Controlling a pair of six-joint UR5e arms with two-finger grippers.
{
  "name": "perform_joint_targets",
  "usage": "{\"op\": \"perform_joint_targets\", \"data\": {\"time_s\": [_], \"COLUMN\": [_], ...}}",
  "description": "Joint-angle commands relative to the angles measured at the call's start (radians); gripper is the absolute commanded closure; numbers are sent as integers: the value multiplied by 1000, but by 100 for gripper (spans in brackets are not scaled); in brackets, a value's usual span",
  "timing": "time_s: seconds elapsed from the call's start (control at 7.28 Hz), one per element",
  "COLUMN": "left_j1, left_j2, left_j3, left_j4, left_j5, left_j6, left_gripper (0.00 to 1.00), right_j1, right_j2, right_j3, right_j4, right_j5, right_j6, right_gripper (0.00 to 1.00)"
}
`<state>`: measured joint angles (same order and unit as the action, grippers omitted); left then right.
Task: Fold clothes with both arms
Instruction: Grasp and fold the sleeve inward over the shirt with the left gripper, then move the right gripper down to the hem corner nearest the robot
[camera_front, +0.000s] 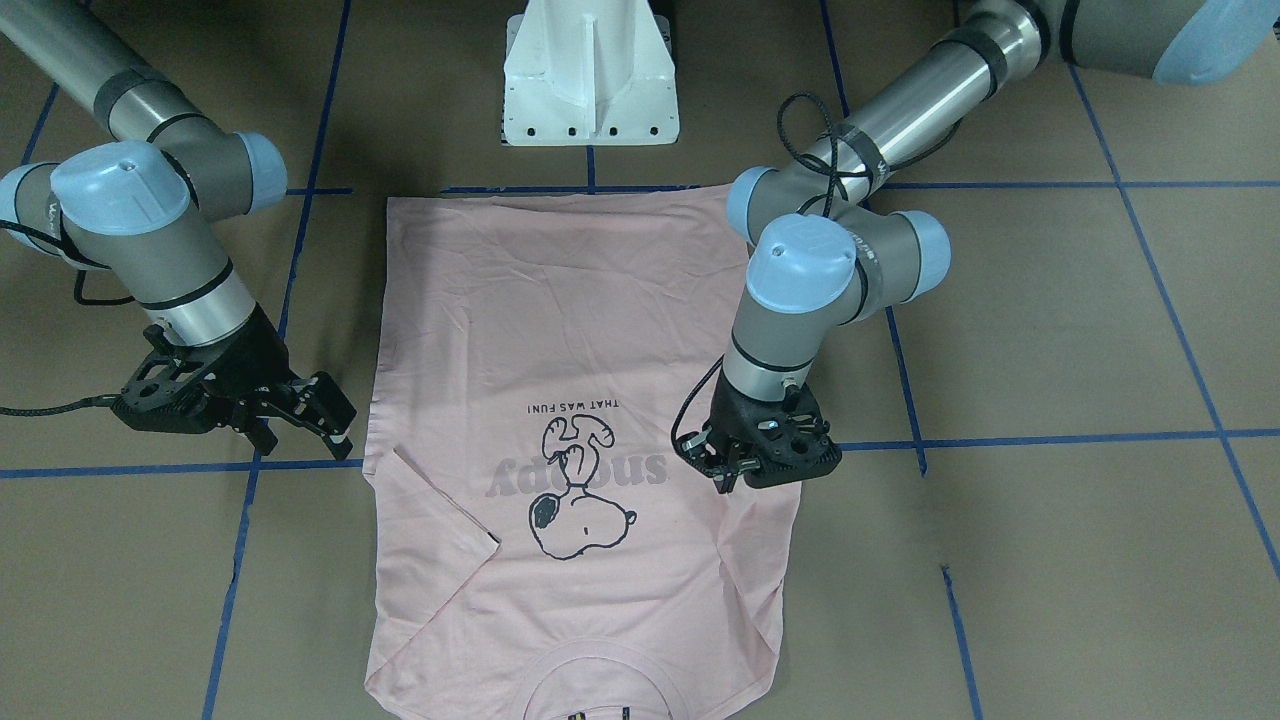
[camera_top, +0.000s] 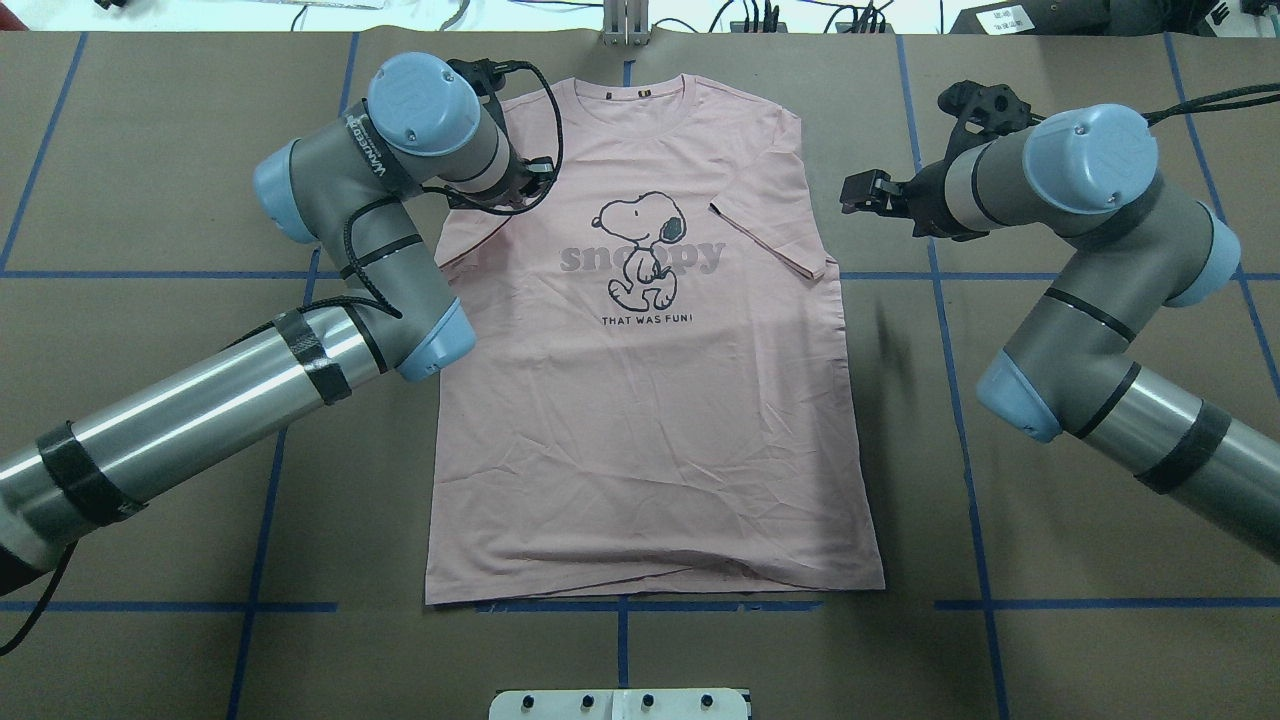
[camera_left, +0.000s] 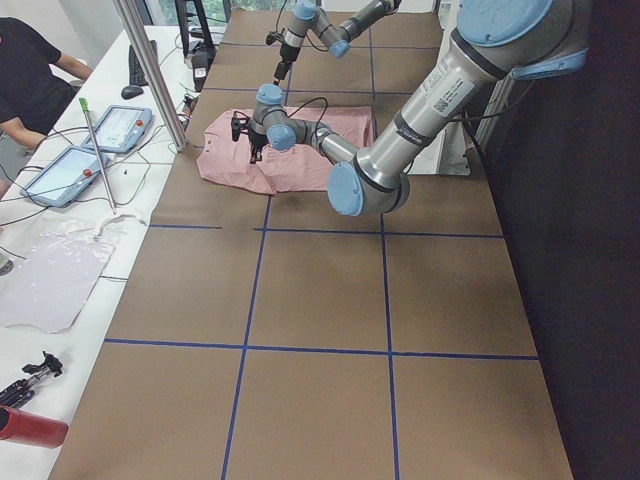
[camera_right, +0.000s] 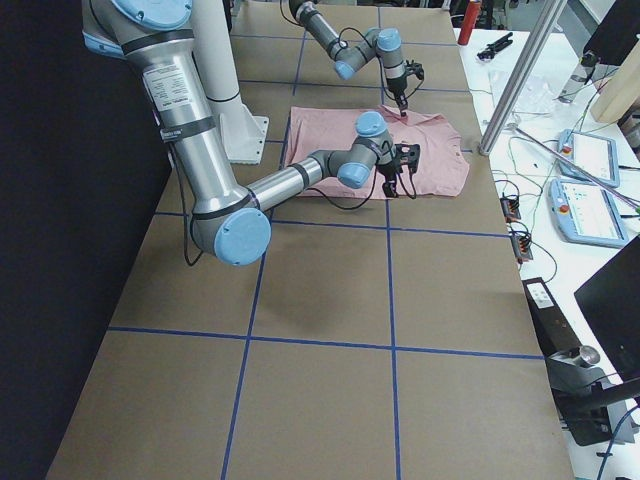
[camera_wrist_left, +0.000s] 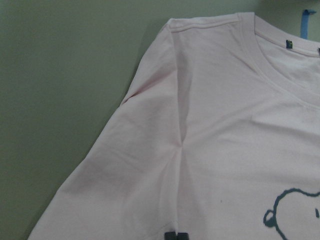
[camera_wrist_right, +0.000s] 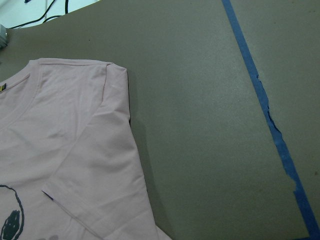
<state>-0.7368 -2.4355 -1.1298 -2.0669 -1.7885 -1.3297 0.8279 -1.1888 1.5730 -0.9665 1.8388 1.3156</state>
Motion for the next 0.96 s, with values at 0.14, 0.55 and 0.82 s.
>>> {"op": "perform_joint_targets", "data": {"time_s": [0.14,0.55,0.82], "left_j1": [-7,-3,-1], "left_j2": [-33,-43,-34], "left_j3": [25,16,10], "left_j4": [-21,-18,-18], "left_j5": [9,9,9], "left_j6": [-54,-126,-123], "left_gripper": [100,92,37], "right_j1": [0,-1,-10], "right_j2": [0,3,1], "right_j3": [-1,-2,-4], "right_j4": [0,2,3], "right_j5": [-1,-1,-22], "right_j6": [-2,-4,-2], "right_gripper": [0,0,0]}}
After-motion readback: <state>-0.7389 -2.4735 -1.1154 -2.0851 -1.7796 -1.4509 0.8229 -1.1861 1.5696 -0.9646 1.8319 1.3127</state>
